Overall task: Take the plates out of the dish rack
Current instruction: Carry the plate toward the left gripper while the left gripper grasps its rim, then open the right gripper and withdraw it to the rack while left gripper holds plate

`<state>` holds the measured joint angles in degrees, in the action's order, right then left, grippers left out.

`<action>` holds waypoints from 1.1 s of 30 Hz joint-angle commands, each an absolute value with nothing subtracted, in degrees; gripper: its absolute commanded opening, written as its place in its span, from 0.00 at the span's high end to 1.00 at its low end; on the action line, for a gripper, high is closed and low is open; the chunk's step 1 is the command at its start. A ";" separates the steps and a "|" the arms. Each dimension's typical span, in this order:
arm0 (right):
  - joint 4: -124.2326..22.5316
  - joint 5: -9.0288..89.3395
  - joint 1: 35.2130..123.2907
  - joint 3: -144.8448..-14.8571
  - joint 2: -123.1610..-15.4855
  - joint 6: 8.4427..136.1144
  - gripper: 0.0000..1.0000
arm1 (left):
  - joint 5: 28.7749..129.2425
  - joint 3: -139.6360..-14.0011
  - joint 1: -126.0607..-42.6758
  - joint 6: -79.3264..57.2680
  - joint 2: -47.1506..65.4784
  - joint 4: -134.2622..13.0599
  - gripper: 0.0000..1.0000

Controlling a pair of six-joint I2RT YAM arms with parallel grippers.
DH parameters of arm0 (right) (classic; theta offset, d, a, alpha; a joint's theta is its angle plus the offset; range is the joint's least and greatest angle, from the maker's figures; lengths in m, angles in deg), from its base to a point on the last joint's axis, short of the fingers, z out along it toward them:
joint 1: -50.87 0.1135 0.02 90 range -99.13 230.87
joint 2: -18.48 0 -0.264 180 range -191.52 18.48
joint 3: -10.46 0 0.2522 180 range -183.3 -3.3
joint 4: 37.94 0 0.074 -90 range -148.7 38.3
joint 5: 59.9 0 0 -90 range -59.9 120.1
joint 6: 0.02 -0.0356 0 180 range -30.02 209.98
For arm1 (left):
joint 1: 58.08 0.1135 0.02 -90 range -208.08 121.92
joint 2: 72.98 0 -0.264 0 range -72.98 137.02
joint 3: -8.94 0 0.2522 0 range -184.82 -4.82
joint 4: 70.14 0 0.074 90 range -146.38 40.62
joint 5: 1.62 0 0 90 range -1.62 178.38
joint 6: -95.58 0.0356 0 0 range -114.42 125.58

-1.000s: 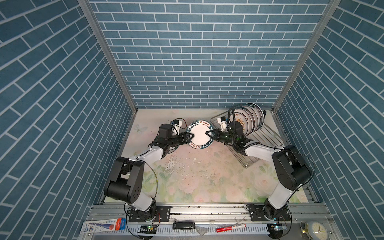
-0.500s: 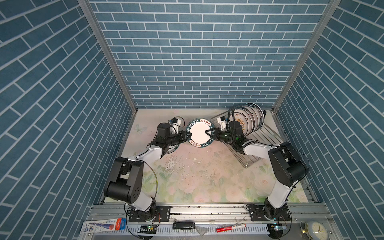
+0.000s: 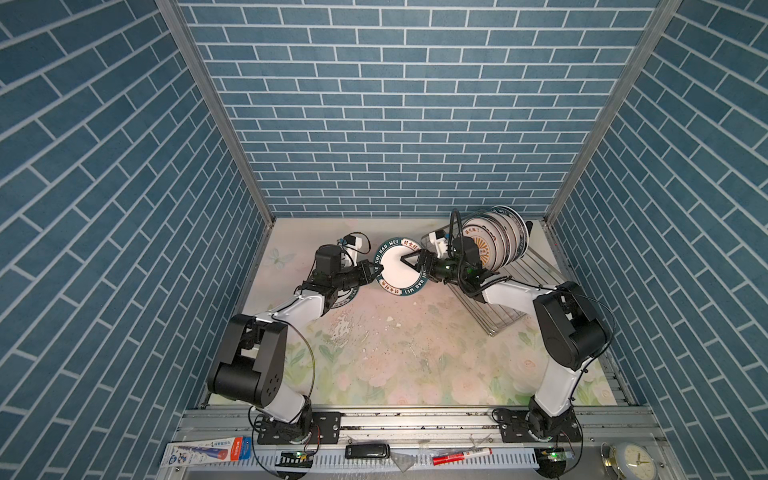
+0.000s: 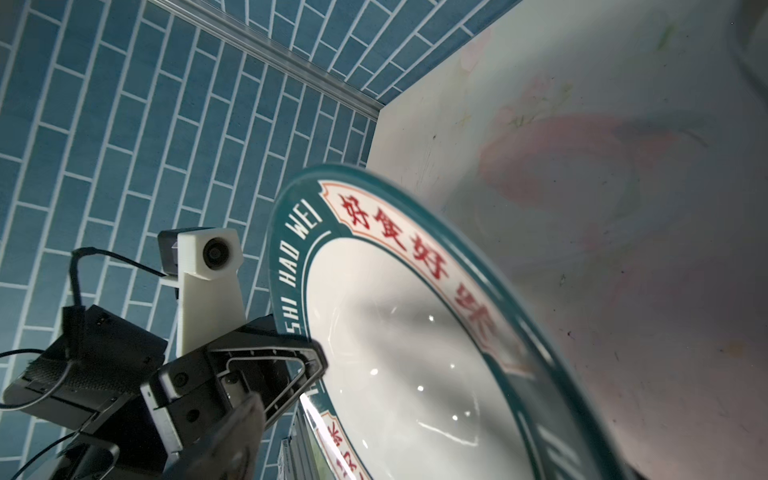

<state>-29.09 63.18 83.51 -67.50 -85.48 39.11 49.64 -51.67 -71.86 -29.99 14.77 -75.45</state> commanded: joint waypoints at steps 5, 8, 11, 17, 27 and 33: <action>-59.29 46.69 83.78 -76.76 -76.41 57.71 0.01 | 60.27 -48.72 -70.66 -26.14 5.71 -70.25 1.00; -70.20 36.84 83.83 -79.87 -74.48 61.30 0.01 | 64.89 -47.92 -69.60 -26.05 3.39 -67.71 1.00; -76.37 29.54 83.83 -80.42 -71.82 64.06 0.01 | 68.90 -46.34 -66.78 -27.26 1.00 -65.81 1.00; -81.94 19.81 83.83 -77.99 -65.42 67.58 0.01 | 75.47 -42.07 -60.17 -30.35 -4.61 -63.03 1.00; -84.27 17.49 83.74 -73.91 -61.68 69.11 0.01 | 87.33 -43.34 -57.43 -32.09 -7.02 -51.69 1.00; -84.16 18.56 83.81 -72.87 -62.63 69.13 0.01 | 83.01 -42.96 -52.67 -34.50 -4.39 -51.19 1.00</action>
<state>-83.01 19.34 83.60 -74.58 -62.19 67.54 84.39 -41.96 -54.48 -32.92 -5.39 -51.04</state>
